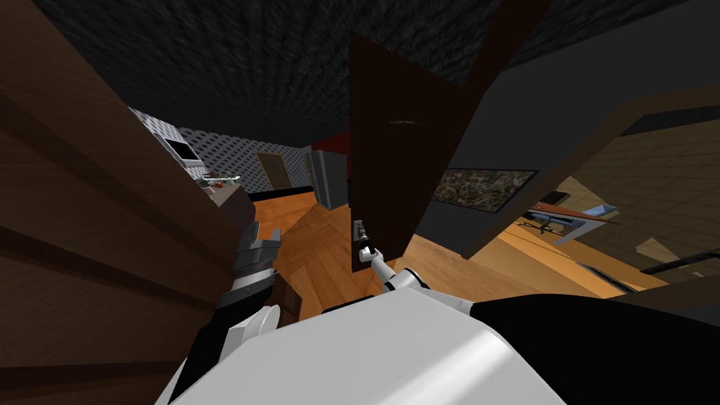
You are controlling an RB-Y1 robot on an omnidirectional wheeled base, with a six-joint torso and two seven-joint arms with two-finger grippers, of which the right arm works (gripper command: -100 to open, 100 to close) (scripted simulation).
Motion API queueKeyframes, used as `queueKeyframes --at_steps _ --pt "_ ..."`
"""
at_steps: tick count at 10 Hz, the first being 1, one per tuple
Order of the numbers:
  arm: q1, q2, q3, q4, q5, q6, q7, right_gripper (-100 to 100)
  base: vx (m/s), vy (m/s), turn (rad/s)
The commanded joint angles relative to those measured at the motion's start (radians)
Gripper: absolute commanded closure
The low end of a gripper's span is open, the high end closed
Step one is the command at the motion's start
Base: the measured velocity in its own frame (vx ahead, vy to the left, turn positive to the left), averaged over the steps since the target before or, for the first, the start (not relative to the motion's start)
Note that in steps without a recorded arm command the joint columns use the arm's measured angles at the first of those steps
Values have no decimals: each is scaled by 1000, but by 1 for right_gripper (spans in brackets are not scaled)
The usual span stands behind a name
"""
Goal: Push the door open
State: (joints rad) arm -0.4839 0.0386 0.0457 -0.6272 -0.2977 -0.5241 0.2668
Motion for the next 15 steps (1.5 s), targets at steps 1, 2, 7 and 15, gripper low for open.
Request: queueKeyframes --at_steps 1,2,7,15 --pt "-1 -3 -2 -2 -1 -4 0 100 0 0 0" --pt "-6 -18 -10 9 -29 -11 25 100 36 -15 102" --pt "-18 -40 -28 24 -80 -30 71 100 56 -12 56" --pt "-85 -75 -95 136 -156 -103 139 -100 19 -21 55"
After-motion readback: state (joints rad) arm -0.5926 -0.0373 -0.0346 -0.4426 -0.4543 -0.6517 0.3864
